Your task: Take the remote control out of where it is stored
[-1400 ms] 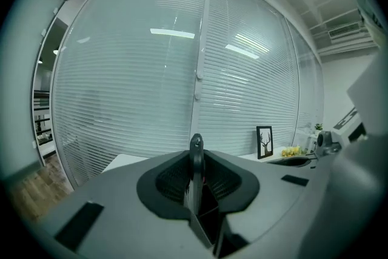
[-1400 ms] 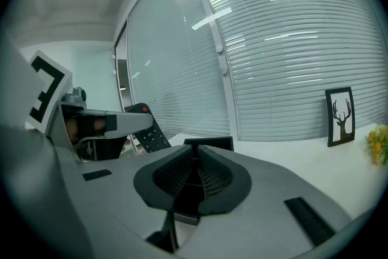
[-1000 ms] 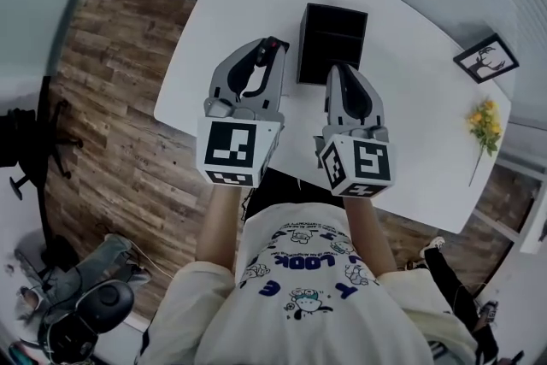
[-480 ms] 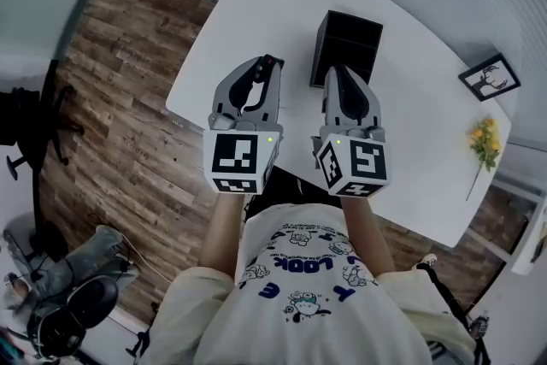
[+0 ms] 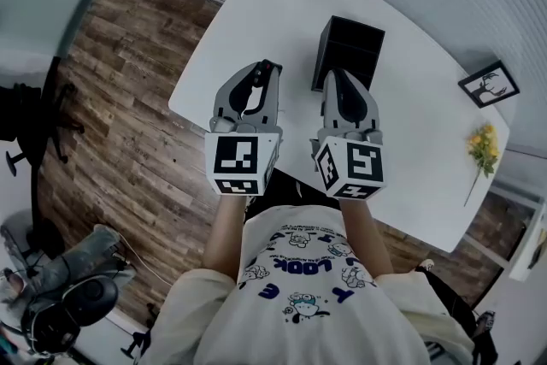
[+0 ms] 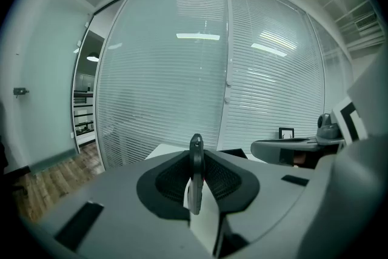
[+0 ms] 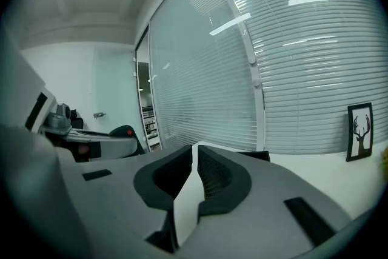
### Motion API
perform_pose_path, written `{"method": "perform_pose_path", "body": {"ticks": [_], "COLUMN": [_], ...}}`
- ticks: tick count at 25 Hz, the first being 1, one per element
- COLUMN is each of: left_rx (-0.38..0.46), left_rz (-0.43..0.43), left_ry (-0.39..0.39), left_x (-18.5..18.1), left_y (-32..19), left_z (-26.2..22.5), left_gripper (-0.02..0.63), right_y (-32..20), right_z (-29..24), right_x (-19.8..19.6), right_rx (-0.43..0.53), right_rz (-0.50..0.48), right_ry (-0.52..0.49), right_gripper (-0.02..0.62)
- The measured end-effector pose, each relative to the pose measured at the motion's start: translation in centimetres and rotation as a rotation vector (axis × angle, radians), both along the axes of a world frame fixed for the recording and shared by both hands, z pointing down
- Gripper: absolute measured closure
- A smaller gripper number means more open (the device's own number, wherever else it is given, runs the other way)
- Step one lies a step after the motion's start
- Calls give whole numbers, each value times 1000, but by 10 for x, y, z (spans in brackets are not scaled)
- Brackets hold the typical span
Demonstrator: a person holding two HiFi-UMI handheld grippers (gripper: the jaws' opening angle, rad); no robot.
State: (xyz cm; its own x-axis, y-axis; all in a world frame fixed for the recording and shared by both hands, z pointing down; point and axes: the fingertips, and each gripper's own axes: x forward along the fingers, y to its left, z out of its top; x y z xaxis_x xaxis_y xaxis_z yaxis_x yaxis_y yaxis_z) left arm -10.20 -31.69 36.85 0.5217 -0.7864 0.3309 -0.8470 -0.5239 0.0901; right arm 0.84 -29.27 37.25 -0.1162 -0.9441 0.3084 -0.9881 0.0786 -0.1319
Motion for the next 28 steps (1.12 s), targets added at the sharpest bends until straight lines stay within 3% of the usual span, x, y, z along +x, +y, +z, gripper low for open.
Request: {"method": "perform_pose_path", "body": {"ticks": [28], "left_rx": [6], "left_rz": [24], "left_ry": [5], "left_x": [4], "left_y": [5], "left_z": [-4], "left_gripper": [535], "right_y": [2], "right_z": [-4], "right_x": [-7], "right_rx": [9], "right_rz": [-5], "right_ry": [9], "right_gripper": [548]}}
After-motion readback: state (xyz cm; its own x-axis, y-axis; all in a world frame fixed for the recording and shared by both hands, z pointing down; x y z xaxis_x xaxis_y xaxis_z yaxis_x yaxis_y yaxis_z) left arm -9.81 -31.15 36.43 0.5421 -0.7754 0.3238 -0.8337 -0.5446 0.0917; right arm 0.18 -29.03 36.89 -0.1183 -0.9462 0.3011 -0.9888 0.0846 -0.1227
